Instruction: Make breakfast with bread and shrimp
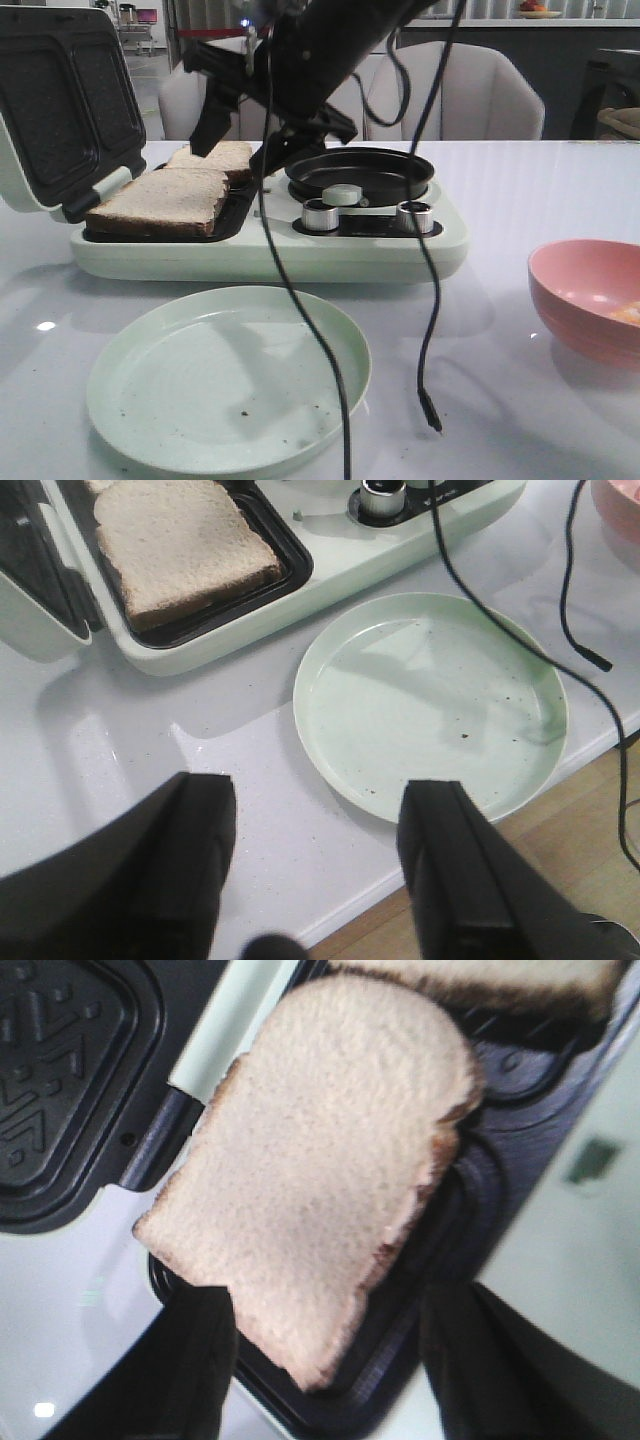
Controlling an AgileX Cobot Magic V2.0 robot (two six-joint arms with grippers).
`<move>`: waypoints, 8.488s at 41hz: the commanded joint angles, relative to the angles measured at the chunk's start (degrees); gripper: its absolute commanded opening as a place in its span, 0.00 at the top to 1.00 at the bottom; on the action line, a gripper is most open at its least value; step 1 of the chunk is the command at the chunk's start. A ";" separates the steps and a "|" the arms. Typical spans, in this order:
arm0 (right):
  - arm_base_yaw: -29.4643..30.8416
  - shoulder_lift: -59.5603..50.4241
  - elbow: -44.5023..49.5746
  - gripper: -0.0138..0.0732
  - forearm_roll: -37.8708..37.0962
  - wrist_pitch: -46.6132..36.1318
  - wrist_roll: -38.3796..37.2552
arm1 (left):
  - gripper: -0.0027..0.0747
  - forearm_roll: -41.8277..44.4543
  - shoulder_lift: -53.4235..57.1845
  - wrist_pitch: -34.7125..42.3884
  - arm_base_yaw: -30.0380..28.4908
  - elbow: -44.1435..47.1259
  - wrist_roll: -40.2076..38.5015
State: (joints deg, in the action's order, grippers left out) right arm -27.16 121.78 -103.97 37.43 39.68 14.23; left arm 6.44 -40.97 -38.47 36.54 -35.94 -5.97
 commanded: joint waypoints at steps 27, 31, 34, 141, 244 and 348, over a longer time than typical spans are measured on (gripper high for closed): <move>-7.52 -46.37 28.41 0.28 -43.02 5.42 -17.94 | 0.42 0.08 0.16 3.98 0.57 -1.65 -0.20; -7.52 -52.94 35.61 0.28 -42.52 5.16 -17.94 | 0.42 0.08 0.16 4.08 0.57 -1.65 -0.20; -7.52 -57.29 40.99 0.28 -42.35 4.45 -18.09 | 0.42 0.08 0.16 4.19 0.57 -1.65 -0.20; -7.52 -86.71 67.18 0.28 -42.49 -4.51 -20.42 | 0.84 -48.91 -57.23 -7.20 -51.71 -52.45 28.10; -7.57 -86.67 67.18 0.27 -41.14 -6.28 -20.42 | 0.84 -17.79 0.66 2.98 -9.61 -4.08 14.48; 17.15 -31.79 23.20 0.79 -52.30 2.92 -14.94 | 0.84 -17.79 0.66 2.98 -9.61 -4.08 14.48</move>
State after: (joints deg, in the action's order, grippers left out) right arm -6.29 92.52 -73.54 -8.69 42.80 1.41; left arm -10.68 -40.57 -39.72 26.36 -38.40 8.92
